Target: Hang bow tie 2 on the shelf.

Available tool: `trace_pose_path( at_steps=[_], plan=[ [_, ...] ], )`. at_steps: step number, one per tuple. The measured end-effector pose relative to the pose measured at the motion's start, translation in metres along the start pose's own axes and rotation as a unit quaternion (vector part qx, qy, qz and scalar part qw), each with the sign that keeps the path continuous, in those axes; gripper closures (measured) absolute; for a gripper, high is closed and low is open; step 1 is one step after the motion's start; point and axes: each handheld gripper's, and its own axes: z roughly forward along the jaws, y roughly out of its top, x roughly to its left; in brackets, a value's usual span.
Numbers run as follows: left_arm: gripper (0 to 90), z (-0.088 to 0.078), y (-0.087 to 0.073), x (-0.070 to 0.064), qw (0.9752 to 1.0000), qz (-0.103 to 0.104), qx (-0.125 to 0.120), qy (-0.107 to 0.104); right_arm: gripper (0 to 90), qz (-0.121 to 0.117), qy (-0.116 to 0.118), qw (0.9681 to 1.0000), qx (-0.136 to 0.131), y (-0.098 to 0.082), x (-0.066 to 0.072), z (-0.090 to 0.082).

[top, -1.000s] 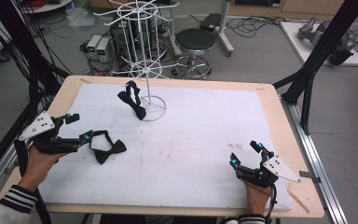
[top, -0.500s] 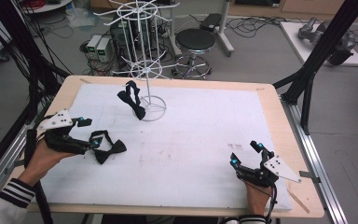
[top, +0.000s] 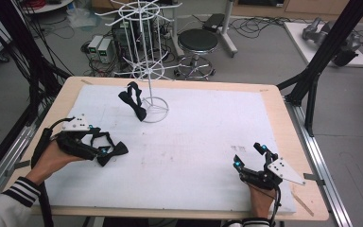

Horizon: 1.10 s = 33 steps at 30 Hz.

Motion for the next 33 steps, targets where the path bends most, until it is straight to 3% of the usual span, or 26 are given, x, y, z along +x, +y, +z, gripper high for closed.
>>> trace_pose_path(
  at_steps=[13,21,33],
  plan=[
    [23.1,0.013,0.001,-0.003,0.9980,0.006,0.063,0.000,10.8,0.000,0.000,1.0000,0.000,0.000,0.000,0.000],
    [26.4,0.021,0.000,-0.004,0.9949,0.002,0.100,-0.006,10.8,0.000,0.000,1.0000,-0.003,0.000,0.000,0.000],
    [32.6,0.031,0.000,-0.008,0.9905,0.000,0.136,-0.018,10.8,0.003,0.001,1.0000,-0.002,0.000,0.000,0.000]
  ],
)
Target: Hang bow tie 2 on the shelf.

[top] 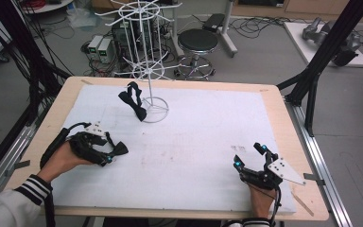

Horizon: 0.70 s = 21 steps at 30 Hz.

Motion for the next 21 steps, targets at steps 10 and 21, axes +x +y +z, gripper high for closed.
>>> trace_pose_path(
  at_steps=[10,21],
  plan=[
    [42.0,0.008,0.002,-0.001,0.9994,0.001,0.034,-0.002,10.8,-0.001,0.000,1.0000,0.000,0.000,0.000,0.000],
    [50.8,0.017,0.006,-0.001,0.9980,-0.001,0.063,-0.009,10.8,-0.003,-0.001,1.0000,0.000,0.000,0.000,0.000]
  ],
)
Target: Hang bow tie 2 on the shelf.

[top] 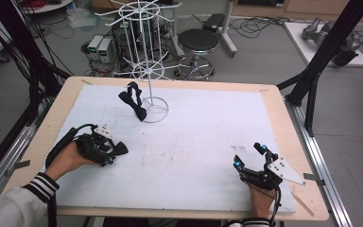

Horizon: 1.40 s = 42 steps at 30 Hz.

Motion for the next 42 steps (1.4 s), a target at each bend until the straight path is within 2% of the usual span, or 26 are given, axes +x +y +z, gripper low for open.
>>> trace_pose_path(
  at_steps=[1,6,12,18,26,28,30,35,38,39,42],
  plan=[
    [51.9,0.001,0.000,0.000,1.0000,-0.004,0.003,0.001,10.8,0.000,0.000,1.0000,0.000,0.000,0.000,0.000],
    [62.3,0.003,0.001,0.000,0.9999,0.005,0.009,0.008,10.8,-0.001,-0.001,1.0000,0.000,0.000,0.000,0.000],
    [73.7,0.003,0.002,-0.003,0.9998,0.010,0.014,0.004,10.8,-0.003,-0.001,1.0000,-0.001,0.000,0.000,0.000],
    [74.9,0.003,0.001,-0.004,0.9999,0.009,0.010,0.010,10.8,-0.003,-0.001,1.0000,0.000,0.000,0.000,0.000],
    [75.2,-0.004,0.000,-0.003,0.9997,0.000,-0.023,0.005,10.8,-0.004,-0.001,1.0000,0.000,0.000,0.000,0.000],
    [75.1,-0.007,-0.001,-0.003,0.9993,-0.008,-0.037,0.005,10.8,-0.001,0.000,1.0000,0.002,0.000,0.001,0.000],
    [75.2,-0.010,-0.001,-0.001,0.9989,-0.005,-0.047,0.004,10.8,-0.002,-0.001,1.0000,0.001,0.000,0.000,0.000],
    [75.2,-0.018,-0.002,0.001,0.9963,-0.011,-0.085,0.007,10.8,-0.004,-0.001,1.0000,0.000,0.000,0.000,0.000],
    [75.3,-0.024,-0.002,0.003,0.9940,-0.014,-0.108,0.012,10.8,-0.004,-0.001,1.0000,0.000,0.000,0.000,0.000],
    [75.2,-0.027,-0.002,0.003,0.9923,-0.017,-0.122,0.014,10.8,-0.001,0.000,1.0000,0.002,0.000,0.001,0.000],
    [75.3,-0.031,-0.002,0.004,0.9899,-0.021,-0.139,0.018,10.8,-0.001,-0.001,1.0000,0.002,0.000,0.001,0.000]
  ],
)
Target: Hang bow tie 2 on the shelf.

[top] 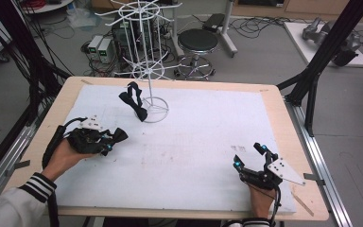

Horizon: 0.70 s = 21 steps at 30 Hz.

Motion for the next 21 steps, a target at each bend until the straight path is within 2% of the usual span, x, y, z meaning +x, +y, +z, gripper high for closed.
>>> trace_pose_path(
  at_steps=[3,5,8,12,16,21],
  plan=[
    [75.4,-0.004,0.000,0.002,0.9998,-0.007,-0.020,0.002,10.8,0.000,0.000,1.0000,0.000,0.000,0.000,0.000],
    [75.4,-0.008,0.000,0.004,0.9990,-0.014,-0.041,0.002,10.8,0.001,0.000,1.0000,0.000,0.000,0.000,0.000],
    [75.4,-0.013,0.001,0.005,0.9980,-0.018,-0.060,0.004,10.8,0.000,0.000,1.0000,-0.001,0.000,0.000,0.000],
    [75.4,-0.020,0.001,0.008,0.9956,-0.025,-0.090,0.002,10.8,0.000,0.000,1.0000,-0.001,0.000,0.000,0.000],
    [75.4,-0.027,0.001,0.011,0.9921,-0.039,-0.119,0.002,10.8,-0.001,0.000,1.0000,-0.001,0.000,0.000,0.000],
    [75.4,-0.034,0.003,0.014,0.9891,-0.041,-0.141,0.010,10.8,-0.001,0.000,1.0000,-0.001,0.000,0.000,0.000]
  ],
)
